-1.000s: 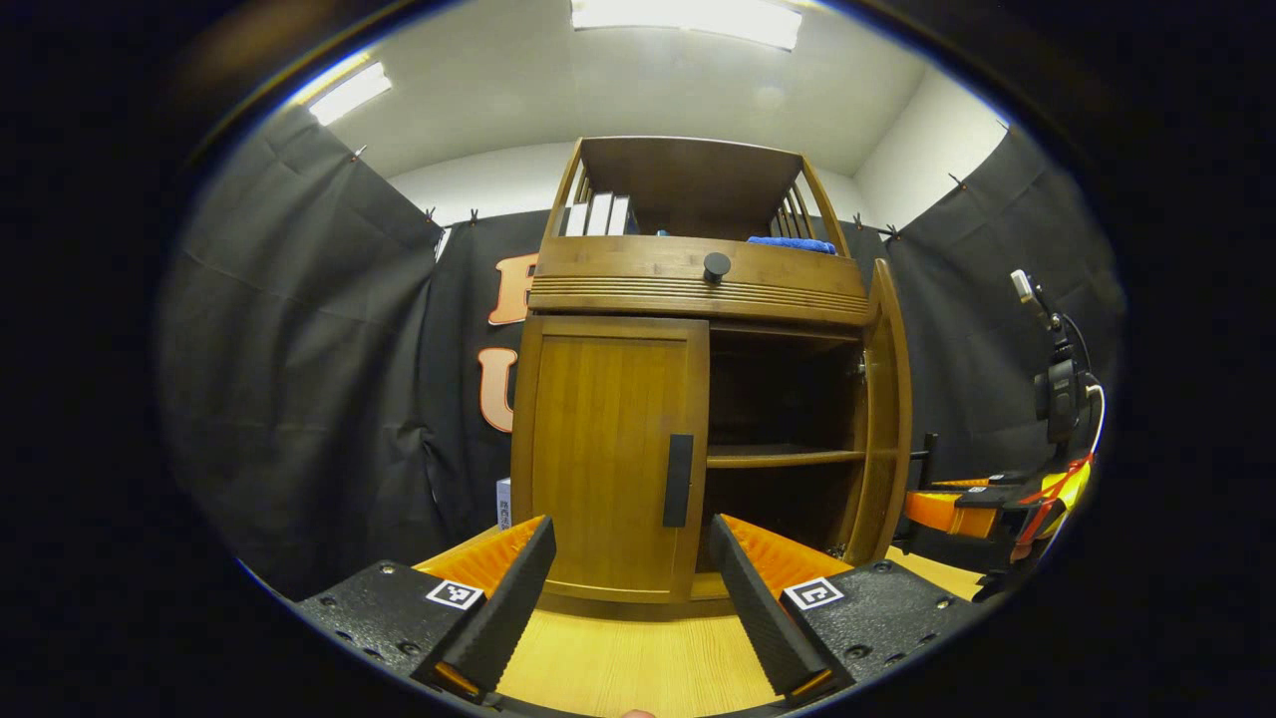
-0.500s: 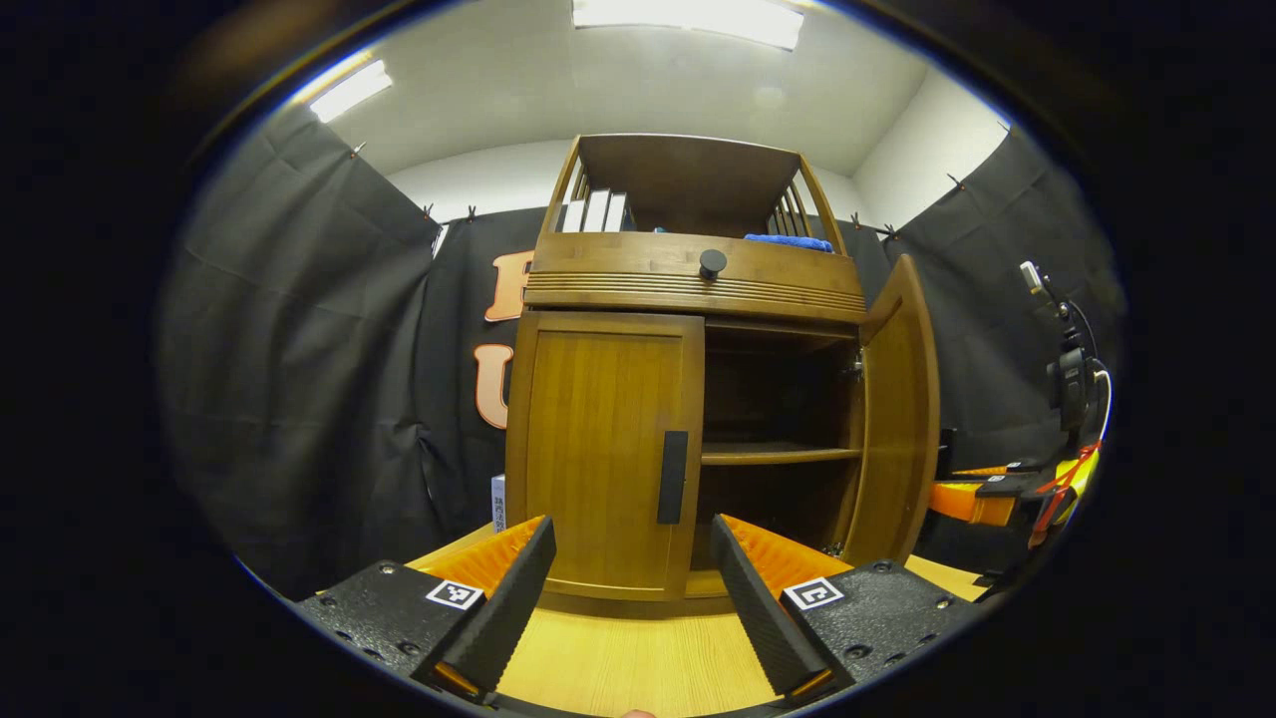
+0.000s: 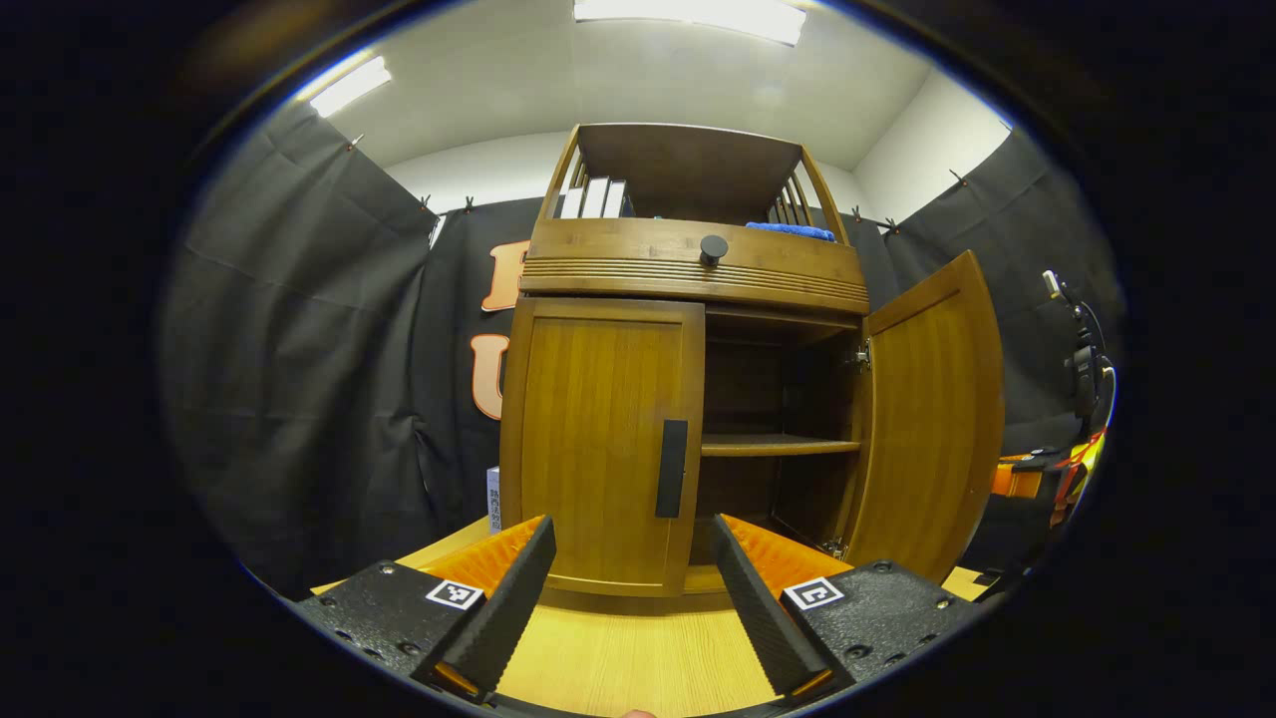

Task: Open the right door of the double-door shoe cabinet with the right hand, and open the left door with the left hand.

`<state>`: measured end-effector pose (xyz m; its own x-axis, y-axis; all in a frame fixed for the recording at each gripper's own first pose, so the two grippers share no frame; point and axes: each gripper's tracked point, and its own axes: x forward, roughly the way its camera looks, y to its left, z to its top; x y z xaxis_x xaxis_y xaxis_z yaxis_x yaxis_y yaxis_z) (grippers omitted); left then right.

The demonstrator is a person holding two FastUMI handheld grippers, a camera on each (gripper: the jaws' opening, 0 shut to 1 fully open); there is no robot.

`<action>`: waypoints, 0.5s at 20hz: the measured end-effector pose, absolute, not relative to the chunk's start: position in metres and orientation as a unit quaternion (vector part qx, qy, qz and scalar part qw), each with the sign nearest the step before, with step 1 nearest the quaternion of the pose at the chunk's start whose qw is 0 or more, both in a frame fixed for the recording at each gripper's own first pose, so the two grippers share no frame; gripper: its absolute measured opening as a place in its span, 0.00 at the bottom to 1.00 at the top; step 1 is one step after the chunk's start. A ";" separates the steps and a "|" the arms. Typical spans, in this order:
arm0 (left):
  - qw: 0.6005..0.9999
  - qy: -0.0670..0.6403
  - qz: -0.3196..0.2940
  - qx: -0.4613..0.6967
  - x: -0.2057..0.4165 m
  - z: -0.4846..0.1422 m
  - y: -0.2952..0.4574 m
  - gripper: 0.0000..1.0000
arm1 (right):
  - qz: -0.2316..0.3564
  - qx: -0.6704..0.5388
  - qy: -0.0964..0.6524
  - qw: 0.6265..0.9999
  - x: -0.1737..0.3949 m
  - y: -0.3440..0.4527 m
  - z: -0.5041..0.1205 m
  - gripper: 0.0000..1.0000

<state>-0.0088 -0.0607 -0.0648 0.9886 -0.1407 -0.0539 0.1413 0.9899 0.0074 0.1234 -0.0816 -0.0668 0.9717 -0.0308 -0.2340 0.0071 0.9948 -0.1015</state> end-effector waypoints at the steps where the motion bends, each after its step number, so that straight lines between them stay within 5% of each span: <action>1: 0.997 0.029 -0.070 0.005 -0.008 -0.067 -0.060 0.98 | -0.003 -0.040 0.119 0.992 0.125 -0.085 -0.068 0.07; 7: 0.997 0.040 -0.064 -0.001 -0.006 -0.075 -0.054 0.92 | 0.040 -0.035 0.127 0.991 0.127 -0.111 -0.066 0.13; 9: 0.997 0.042 -0.060 -0.001 -0.007 -0.077 -0.051 0.95 | 0.048 -0.024 0.128 0.990 0.128 -0.121 -0.066 0.07; 10: 0.997 0.044 -0.057 -0.001 -0.008 -0.077 -0.048 0.92 | 0.054 -0.024 0.129 0.990 0.129 -0.125 -0.066 0.13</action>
<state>-0.0077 -0.0484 -0.0775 0.9896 -0.1147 -0.0867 0.1145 0.9934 -0.0077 0.1288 -0.1250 -0.0660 0.9611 0.1009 -0.2572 -0.1133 0.9930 -0.0336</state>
